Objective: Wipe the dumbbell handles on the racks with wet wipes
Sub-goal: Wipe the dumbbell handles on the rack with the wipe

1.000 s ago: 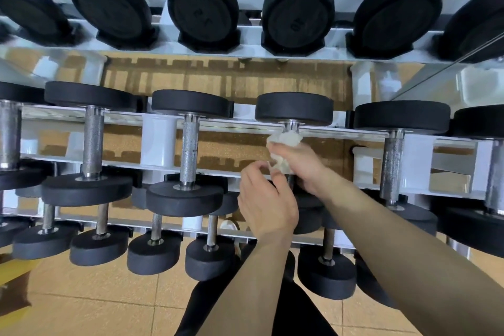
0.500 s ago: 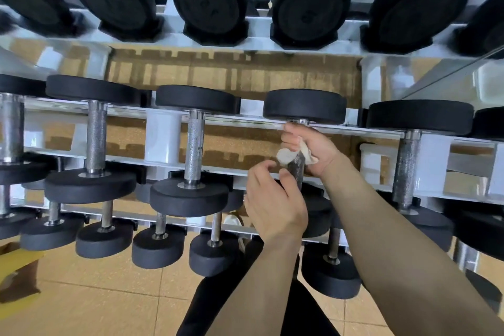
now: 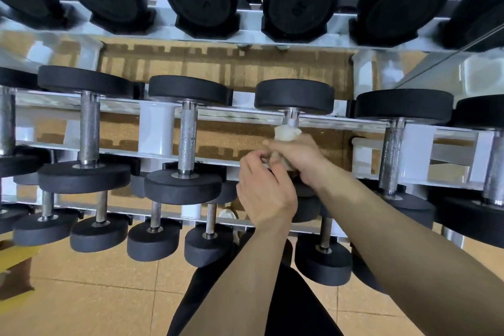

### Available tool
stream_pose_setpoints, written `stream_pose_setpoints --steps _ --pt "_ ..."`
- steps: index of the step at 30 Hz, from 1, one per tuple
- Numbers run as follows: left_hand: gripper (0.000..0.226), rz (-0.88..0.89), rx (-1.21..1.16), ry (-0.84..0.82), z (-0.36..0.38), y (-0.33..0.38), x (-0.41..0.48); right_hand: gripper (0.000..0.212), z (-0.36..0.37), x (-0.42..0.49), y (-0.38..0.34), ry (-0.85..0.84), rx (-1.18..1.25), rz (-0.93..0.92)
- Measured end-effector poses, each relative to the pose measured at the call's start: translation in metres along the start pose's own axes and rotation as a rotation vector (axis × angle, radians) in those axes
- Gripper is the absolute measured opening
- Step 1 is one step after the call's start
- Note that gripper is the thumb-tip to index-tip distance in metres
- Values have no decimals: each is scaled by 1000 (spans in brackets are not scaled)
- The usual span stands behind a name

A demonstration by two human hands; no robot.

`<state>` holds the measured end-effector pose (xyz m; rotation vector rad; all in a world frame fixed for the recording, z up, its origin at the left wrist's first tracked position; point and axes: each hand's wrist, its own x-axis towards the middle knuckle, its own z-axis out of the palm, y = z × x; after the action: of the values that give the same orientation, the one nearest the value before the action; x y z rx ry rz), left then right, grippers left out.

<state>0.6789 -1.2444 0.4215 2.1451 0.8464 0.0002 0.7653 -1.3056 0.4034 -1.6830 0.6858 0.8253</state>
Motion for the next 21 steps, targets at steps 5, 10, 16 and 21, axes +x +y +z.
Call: stream_pose_setpoints --steps 5,10,16,21 --pt "29 -3 4 11 0 1 -1 15 -6 24 -24 -241 501 2" --pt "25 -15 12 8 2 2 1 35 -13 39 1 -650 704 100" --pt "25 -5 10 1 1 1 1 19 -18 -2 1 -402 71 60" --pt "33 -3 -11 -2 -4 3 -1 22 -14 -27 13 -84 -356 -170"
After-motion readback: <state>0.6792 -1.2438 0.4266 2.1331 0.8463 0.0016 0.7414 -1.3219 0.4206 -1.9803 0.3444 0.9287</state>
